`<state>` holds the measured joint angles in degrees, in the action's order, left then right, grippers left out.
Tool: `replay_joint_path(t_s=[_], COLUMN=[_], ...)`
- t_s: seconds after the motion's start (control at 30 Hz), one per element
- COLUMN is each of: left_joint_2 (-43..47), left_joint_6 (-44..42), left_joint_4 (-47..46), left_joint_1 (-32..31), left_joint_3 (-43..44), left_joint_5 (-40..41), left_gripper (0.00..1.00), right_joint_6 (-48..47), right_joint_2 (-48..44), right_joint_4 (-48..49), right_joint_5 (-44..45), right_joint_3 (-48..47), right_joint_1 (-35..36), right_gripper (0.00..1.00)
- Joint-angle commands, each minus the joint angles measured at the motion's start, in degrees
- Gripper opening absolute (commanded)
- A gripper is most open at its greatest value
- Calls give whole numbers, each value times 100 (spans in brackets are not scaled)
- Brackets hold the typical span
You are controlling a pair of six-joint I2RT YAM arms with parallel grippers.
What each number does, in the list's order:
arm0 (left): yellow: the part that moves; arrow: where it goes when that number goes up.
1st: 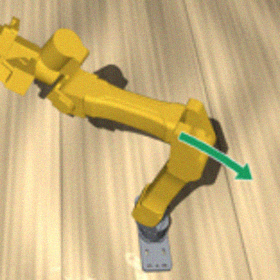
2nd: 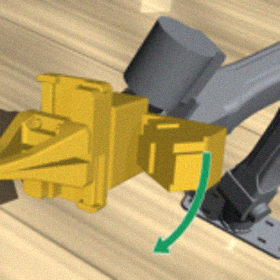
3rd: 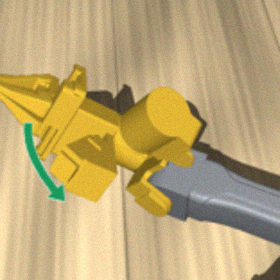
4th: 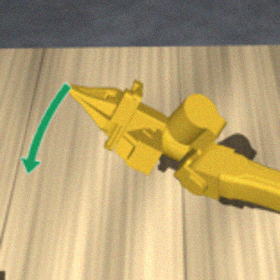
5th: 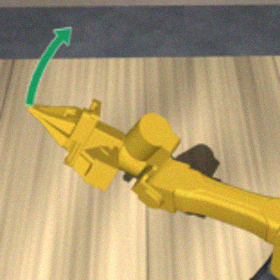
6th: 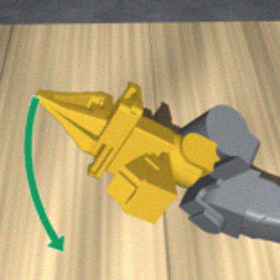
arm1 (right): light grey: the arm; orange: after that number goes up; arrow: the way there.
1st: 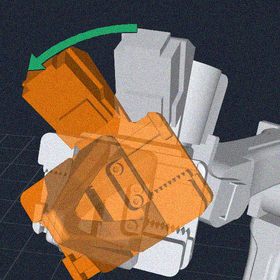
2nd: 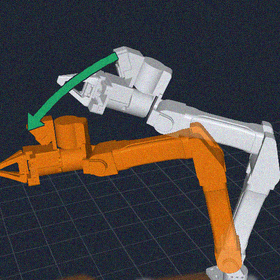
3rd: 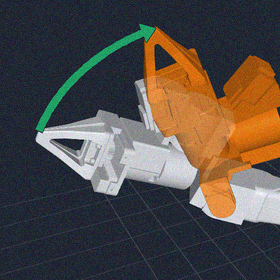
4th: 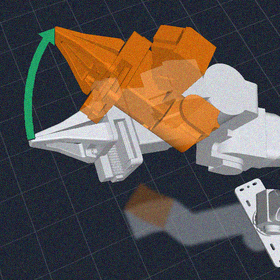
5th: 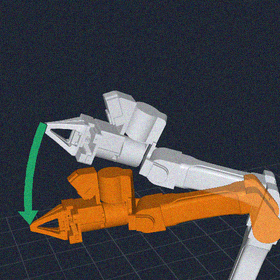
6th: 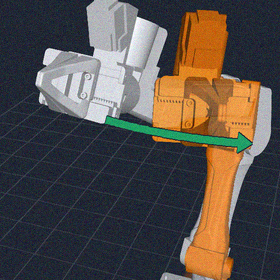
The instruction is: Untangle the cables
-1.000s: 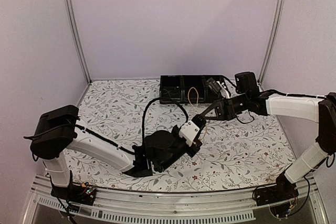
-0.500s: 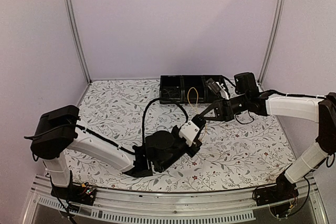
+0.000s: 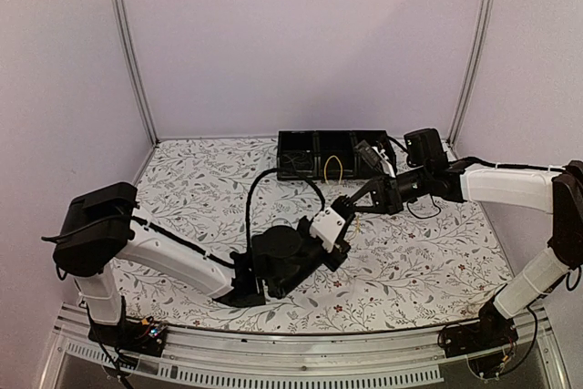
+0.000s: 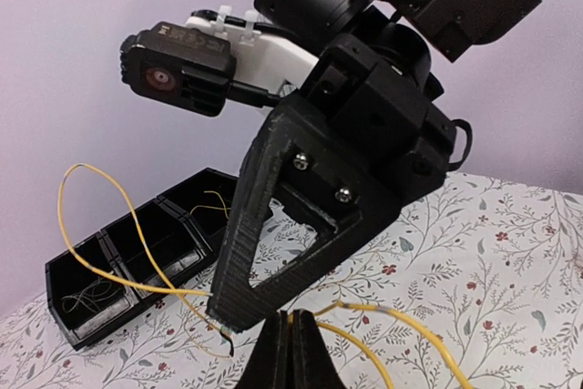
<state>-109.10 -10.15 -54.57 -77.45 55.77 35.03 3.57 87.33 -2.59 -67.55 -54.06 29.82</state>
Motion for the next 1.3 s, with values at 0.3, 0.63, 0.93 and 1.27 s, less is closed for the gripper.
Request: replay_joint_path(t_s=[0.3,0.63,0.93,1.27], left_joint_2=[250,1018,1015,945], left_joint_6=[732,2377,3868,4021], left_joint_4=[-53,-235,-158,-218], left_joint_1=[386,973,1521,1548], left_joint_3=[-188,-941,-723,-646], left_joint_5=[-305,-2282,-4762,-5049], left_gripper=[0,0,0,0], right_joint_6=[-111,-2014,-3147,-2957], right_joint_2=[-30,-670,-931,-606], right_joint_4=[-627,-1867,-2139,-2120], right_joint_5=[-38,503,921,755], right_joint_3=[-331,-400,-192,-488], right_joint_1=[-134,-760,53,313], right_gripper=[35,27,14,31])
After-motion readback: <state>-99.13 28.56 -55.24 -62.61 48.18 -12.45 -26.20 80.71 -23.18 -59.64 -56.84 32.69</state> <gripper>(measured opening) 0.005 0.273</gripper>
